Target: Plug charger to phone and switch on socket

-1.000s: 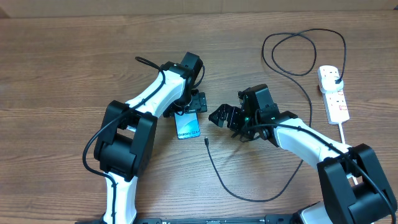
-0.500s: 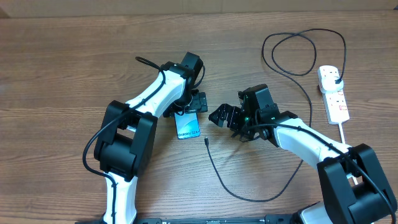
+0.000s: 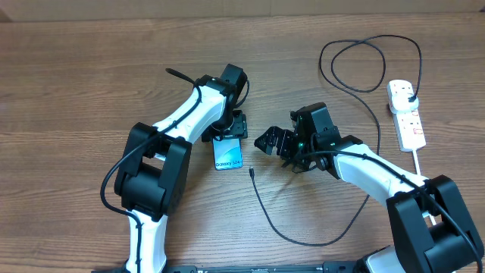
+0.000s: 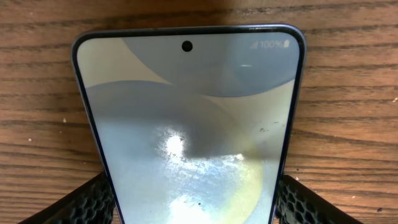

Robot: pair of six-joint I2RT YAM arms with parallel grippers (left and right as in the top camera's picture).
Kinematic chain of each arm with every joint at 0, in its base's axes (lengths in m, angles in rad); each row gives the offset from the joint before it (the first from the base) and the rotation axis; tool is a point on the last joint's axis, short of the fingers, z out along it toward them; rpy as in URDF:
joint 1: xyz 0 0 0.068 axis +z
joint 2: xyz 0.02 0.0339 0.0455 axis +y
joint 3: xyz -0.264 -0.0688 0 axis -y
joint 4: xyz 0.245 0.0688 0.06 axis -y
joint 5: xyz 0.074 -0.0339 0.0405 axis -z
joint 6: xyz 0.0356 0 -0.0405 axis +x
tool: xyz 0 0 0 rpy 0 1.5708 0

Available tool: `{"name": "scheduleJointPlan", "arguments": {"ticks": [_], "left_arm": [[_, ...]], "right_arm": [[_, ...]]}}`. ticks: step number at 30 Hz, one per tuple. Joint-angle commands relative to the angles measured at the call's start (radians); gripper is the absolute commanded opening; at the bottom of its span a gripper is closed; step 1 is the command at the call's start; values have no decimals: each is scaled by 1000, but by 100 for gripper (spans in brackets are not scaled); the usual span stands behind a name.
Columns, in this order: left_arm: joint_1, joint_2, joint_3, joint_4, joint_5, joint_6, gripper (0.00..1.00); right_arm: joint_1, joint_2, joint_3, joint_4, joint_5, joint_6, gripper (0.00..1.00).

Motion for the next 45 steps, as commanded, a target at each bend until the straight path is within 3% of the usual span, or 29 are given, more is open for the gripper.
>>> {"name": "scheduleJointPlan", "arguments": {"ticks": [1,31,40,45], "left_arm": [[-7,58,-40,-1,49,20,70],[-7,58,-39,3,48,20,70],[-7,58,-40,-8,49,21,62],[-6,58,-40,-12,49,21,63]], "right_arm": [[1,2,-5,6,6,0,100],[1,2,-5,6,6,0,100],[1,2,-5,6,6,0,100],[1,2,-5,6,6,0,100]]}}
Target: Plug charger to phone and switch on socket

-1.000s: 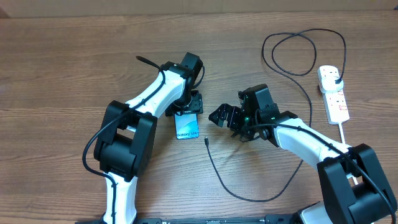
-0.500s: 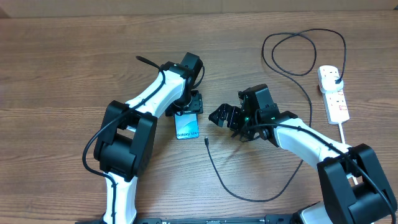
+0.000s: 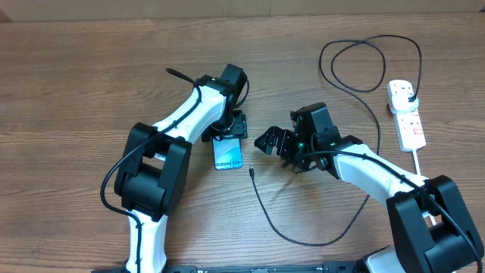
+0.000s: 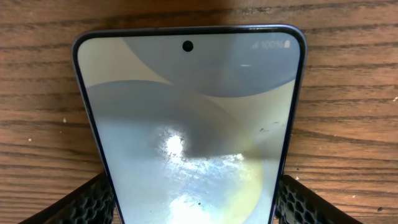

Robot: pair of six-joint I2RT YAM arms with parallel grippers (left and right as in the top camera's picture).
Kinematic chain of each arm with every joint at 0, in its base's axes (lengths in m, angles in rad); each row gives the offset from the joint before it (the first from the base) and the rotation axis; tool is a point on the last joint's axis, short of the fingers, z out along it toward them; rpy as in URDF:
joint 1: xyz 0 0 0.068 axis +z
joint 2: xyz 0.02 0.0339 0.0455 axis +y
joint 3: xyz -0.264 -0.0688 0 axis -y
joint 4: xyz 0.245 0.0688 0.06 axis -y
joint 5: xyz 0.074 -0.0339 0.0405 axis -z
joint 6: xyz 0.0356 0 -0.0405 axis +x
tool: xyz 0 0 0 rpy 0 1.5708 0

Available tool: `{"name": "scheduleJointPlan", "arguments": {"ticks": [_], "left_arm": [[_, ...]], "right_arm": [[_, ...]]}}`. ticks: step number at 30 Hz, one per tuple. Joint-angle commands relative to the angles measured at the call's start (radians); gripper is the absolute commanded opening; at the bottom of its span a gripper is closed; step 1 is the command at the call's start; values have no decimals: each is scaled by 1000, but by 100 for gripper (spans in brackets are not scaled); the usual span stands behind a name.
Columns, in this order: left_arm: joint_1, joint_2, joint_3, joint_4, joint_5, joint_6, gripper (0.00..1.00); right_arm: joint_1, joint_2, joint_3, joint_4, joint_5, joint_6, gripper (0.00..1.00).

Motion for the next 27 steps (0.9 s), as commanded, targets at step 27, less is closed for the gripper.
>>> {"name": "scheduleJointPlan", "arguments": {"ticks": [27], "left_arm": [[79,58,-39,-74,465,190,61]], "right_arm": [[12,2,-5,11,-73,-55,100]]}}
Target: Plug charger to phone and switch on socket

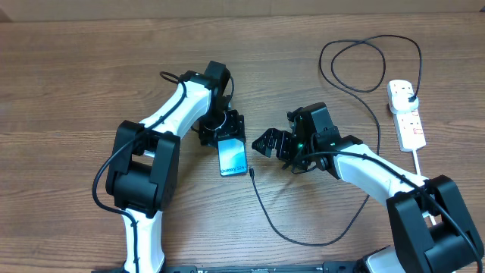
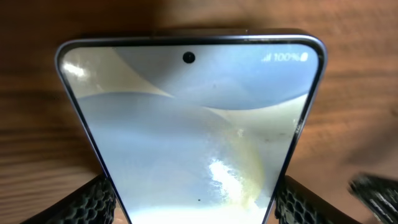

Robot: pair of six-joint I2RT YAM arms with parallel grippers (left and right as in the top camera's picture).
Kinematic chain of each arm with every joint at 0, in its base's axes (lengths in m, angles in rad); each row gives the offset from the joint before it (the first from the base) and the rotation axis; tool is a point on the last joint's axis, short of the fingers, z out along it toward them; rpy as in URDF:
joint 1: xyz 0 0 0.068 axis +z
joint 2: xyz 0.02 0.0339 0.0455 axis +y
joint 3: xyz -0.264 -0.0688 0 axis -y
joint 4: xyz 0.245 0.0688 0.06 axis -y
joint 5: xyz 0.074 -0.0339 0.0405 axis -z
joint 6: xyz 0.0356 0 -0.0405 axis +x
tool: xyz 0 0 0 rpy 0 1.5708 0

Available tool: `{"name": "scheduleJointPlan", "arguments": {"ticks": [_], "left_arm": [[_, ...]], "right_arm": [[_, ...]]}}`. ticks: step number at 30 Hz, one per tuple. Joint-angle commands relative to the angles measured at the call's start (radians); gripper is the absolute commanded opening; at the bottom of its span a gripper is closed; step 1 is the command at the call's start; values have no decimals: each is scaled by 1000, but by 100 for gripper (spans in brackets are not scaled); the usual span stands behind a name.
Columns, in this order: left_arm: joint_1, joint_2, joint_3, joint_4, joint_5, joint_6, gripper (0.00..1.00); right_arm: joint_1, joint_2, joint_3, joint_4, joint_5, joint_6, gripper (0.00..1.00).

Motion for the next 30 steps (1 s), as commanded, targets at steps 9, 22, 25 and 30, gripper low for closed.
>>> {"name": "scheduleJointPlan", "arguments": {"ticks": [9,22,25,30], "left_arm": [[4,63,-40,-64,230,130,62],[4,63,-40,-69,238,140,64],[4,63,-40,-70,238,150,65],[4,63,-40,-72,300,192,66]], "right_arm": [[80,2,-5,44,17,55,100],[220,64,-5,158,25,127,87],[222,64,-5,168,25,127,77],[222,64,-5,167,17,127,72]]}}
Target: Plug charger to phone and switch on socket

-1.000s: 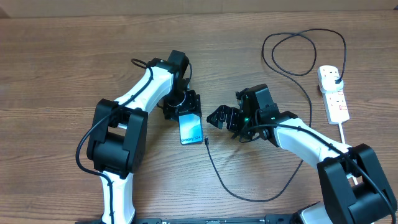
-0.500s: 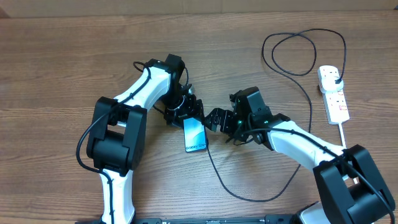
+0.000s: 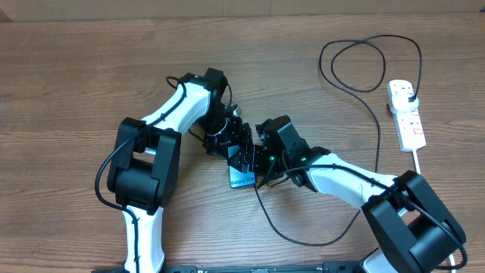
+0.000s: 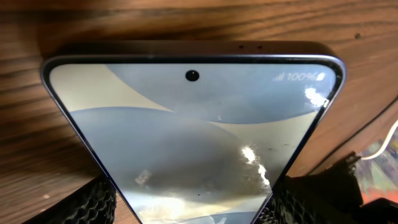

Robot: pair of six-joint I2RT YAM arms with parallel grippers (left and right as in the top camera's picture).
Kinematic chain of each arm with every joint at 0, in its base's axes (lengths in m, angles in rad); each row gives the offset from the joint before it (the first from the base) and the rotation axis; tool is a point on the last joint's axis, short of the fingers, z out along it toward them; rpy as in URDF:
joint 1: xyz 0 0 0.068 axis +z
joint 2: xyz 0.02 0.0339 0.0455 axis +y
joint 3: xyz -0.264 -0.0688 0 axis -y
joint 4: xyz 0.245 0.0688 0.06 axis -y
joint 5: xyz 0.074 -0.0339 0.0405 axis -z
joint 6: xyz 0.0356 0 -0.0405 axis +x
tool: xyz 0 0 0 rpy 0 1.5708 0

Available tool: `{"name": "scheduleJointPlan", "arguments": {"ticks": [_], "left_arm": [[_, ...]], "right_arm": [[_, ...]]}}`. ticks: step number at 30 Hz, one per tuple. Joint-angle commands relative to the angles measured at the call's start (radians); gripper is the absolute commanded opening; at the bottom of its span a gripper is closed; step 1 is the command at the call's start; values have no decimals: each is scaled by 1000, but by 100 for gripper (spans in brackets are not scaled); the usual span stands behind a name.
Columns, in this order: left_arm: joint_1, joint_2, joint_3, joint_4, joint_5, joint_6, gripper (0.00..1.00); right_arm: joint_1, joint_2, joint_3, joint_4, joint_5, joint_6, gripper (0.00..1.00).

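The phone (image 3: pixel 242 177) lies lit on the wood with its screen up, and fills the left wrist view as phone (image 4: pixel 193 137) showing 100%. My left gripper (image 3: pixel 235 149) is shut on the phone's sides, its mesh fingers (image 4: pixel 93 202) at both lower edges. My right gripper (image 3: pixel 259 159) is pressed close against the phone's right side; its jaws are hidden in the dark cluster. The black charger cable (image 3: pixel 303 241) starts near the phone's lower right corner and runs back to the white power strip (image 3: pixel 405 114). A stretch of cable (image 4: pixel 373 134) shows at the right.
The cable makes a wide loop (image 3: pixel 371 64) at the back right before reaching the strip. Both arms crowd the table's middle. The wooden table (image 3: pixel 76 91) reaches the cardboard wall at the back.
My right arm has moved left from beside the phone to right up against it. The phone has shifted a little toward the front right in my left gripper, nearer the cable's end.
At the two oldest moments my left gripper held the phone still and the right gripper stood apart to its right. Then the left arm had turned, swinging the phone's lower end toward the cable tip. Now both grippers meet at the phone.
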Motion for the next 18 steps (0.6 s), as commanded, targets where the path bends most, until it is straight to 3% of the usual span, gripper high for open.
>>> {"name": "scheduleJointPlan", "arguments": {"ticks": [1,13,18], "left_arm": [[-6,38,-23,5,87,81,66],[-6,38,-23,-30,137,145,67],[-6,38,-23,-34,232,197,67]], "right_arm": [[0,1,0,10,-15,1,72],[0,1,0,10,-14,1,58],[0,1,0,10,-14,1,50]]}}
